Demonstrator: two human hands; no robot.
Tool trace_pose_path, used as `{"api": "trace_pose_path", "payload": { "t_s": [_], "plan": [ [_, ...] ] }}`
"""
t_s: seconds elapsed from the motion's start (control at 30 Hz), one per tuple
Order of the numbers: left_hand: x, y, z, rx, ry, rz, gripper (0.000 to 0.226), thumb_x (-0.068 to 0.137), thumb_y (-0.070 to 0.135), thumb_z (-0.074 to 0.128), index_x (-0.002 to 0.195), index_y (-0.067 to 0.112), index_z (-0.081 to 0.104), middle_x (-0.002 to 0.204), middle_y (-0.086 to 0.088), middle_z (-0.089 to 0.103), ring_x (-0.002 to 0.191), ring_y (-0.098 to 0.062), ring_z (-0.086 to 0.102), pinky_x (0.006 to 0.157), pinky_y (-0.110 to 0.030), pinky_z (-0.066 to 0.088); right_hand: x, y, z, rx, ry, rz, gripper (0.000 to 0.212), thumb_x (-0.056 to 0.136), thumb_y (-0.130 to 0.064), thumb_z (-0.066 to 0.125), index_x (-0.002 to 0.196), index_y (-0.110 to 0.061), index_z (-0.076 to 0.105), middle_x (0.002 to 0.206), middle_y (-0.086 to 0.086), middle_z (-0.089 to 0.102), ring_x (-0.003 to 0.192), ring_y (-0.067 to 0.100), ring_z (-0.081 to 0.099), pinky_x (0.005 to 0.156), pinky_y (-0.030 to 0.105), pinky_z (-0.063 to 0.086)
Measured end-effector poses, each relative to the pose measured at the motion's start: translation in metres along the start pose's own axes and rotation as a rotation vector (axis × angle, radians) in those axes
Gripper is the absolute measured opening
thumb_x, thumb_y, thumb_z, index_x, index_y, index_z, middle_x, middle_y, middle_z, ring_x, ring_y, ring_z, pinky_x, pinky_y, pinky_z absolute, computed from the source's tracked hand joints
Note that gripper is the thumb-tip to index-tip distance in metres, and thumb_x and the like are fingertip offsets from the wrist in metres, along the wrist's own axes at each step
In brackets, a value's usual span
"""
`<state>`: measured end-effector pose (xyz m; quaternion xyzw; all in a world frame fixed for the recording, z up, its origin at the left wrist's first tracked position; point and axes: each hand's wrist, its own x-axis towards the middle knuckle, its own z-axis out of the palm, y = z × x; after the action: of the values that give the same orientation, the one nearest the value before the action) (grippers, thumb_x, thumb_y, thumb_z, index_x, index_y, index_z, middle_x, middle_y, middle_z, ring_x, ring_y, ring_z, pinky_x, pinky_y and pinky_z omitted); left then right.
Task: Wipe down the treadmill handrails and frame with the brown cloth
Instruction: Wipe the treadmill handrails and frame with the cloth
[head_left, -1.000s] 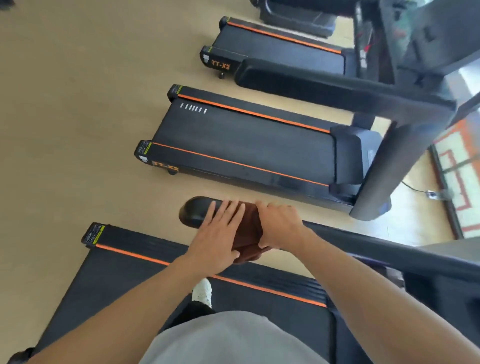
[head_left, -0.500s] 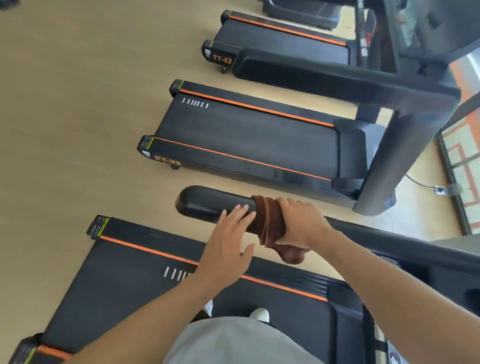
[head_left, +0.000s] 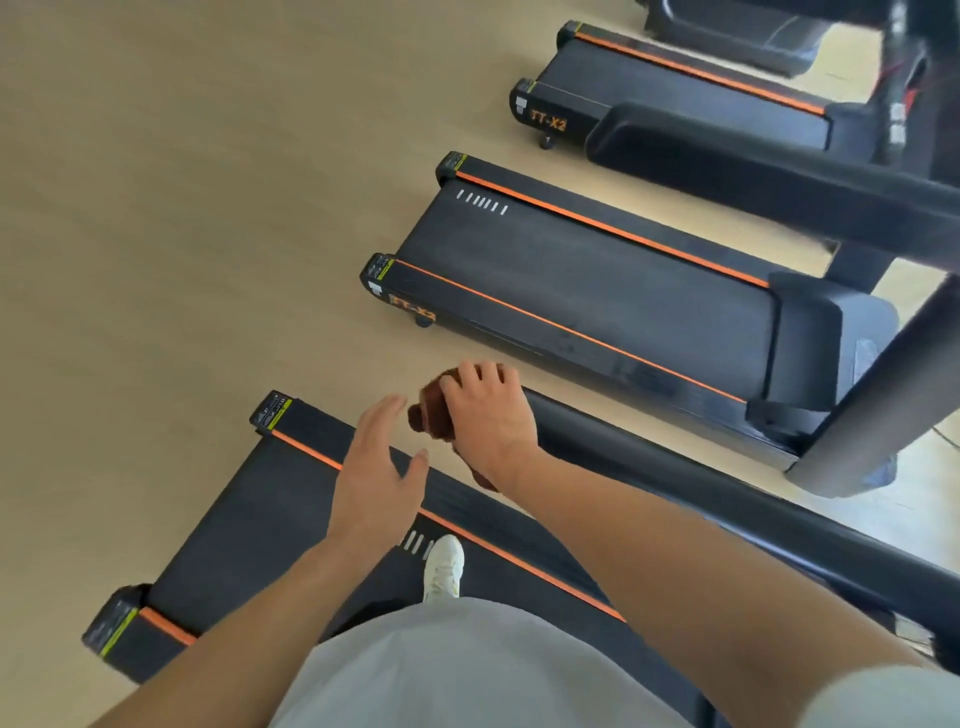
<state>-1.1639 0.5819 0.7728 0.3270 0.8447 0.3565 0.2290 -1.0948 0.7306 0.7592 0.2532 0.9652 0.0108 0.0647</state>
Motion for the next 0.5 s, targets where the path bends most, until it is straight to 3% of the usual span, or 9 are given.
{"api": "trace_pose_path", "payload": {
  "t_s": [0.13,0.23,0.33,0.5],
  "plan": [
    [0.006,0.0,-0.02,0.033,-0.007,-0.003,0.063,0.095,0.017,0.066,0.15,0.03,0.037,0.155,0.014,0.038,0.143,-0.006,0.034,0.114,-0.027,0.032,0.017,-0.007,-0.001,-0.051,-0.047,-0.072,0.041,0.094,-0.032,0.07,0.131,-0.019,0.058,0.124,0.007,0.06,0.113,0.03,0.055,0.099,0.047,0.046],
    [0.011,0.011,-0.019,0.045,-0.056,0.0,0.065,0.094,0.015,0.066,0.15,0.029,0.036,0.155,0.012,0.037,0.143,-0.008,0.037,0.111,-0.026,0.032,-0.001,0.006,0.004,0.07,0.038,-0.034,0.057,0.089,-0.04,0.075,0.139,-0.023,0.052,0.137,0.006,0.057,0.125,0.03,0.051,0.11,0.047,0.04],
    [0.011,0.04,0.006,0.078,-0.134,0.085,0.068,0.093,0.014,0.068,0.15,0.027,0.034,0.153,0.011,0.037,0.137,-0.006,0.04,0.11,-0.027,0.036,-0.038,0.026,0.008,0.204,0.093,0.119,0.082,0.087,-0.048,0.075,0.155,-0.025,0.034,0.149,0.007,0.047,0.135,0.032,0.045,0.118,0.047,0.032],
    [-0.01,0.102,0.067,0.11,-0.33,0.313,0.071,0.089,0.015,0.071,0.15,0.026,0.036,0.157,0.007,0.036,0.145,-0.014,0.034,0.121,-0.038,0.033,-0.122,0.08,0.023,0.189,0.087,0.411,0.095,0.079,-0.052,0.082,0.155,-0.026,0.032,0.141,0.003,0.054,0.128,0.028,0.05,0.117,0.047,0.031]
  ]
}}
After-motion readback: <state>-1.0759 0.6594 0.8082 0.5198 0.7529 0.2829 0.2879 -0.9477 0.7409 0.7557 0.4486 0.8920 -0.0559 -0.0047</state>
